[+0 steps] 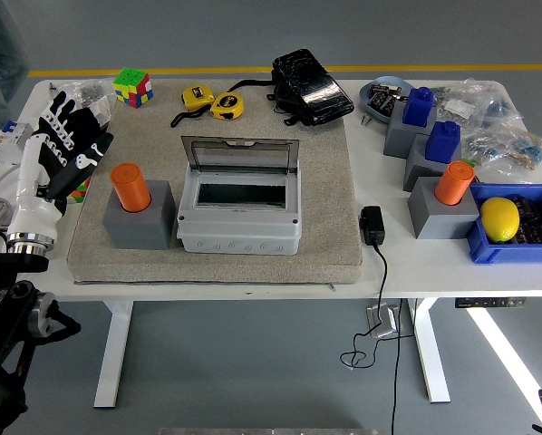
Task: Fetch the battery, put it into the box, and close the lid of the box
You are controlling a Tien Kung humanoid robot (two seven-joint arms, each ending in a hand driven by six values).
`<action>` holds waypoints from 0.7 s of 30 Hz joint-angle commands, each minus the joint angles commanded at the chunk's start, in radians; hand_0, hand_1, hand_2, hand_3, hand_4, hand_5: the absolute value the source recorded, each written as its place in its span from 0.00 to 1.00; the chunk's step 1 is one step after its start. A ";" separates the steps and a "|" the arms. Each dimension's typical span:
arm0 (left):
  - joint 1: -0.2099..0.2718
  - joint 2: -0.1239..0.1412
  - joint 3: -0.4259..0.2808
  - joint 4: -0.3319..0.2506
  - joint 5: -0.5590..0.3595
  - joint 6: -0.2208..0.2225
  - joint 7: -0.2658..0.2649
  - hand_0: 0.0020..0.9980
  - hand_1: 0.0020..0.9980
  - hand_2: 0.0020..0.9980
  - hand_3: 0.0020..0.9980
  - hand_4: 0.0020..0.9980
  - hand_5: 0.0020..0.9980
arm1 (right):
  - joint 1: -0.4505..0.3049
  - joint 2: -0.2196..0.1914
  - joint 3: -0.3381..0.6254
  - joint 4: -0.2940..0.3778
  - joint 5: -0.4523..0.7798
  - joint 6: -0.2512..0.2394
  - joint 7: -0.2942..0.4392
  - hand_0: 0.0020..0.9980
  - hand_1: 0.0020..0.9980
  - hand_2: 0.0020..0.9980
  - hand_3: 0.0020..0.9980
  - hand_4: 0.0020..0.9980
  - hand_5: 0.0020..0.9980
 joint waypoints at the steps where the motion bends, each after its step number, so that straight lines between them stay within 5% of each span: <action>1: 0.000 -0.001 0.001 0.002 -0.001 0.000 -0.001 0.86 0.95 1.00 0.99 1.00 0.38 | 0.000 0.000 0.000 0.000 0.000 0.000 0.000 0.84 0.78 0.77 0.80 1.00 1.00; 21: -0.024 -0.025 0.046 0.127 -0.041 0.028 -0.048 0.82 0.90 0.90 0.89 1.00 0.41 | -0.003 -0.004 -0.011 0.000 -0.002 -0.003 -0.006 0.84 0.79 0.77 0.80 1.00 1.00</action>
